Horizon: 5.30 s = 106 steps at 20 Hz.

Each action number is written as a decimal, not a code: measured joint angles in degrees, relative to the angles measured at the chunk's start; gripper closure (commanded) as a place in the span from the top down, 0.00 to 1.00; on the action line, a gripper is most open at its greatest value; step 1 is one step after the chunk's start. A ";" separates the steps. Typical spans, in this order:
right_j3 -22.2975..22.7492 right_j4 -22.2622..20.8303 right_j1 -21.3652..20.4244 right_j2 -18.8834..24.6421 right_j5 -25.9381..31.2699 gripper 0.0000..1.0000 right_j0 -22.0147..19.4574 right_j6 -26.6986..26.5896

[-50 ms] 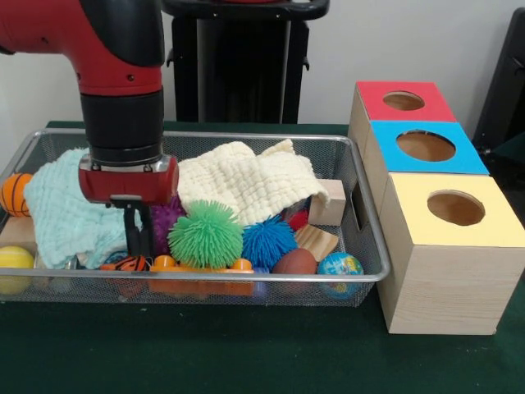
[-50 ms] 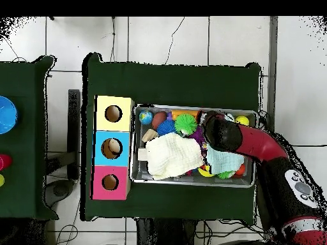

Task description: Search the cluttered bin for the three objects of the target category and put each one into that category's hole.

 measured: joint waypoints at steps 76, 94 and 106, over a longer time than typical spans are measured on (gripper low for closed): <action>17.49 25.80 1.15 -3.95 -28.80 0.00 19.09 16.41; 18.15 28.36 0.99 -3.83 -31.06 0.00 20.15 19.96; 22.85 33.53 -4.91 -4.29 -26.72 0.00 24.01 19.96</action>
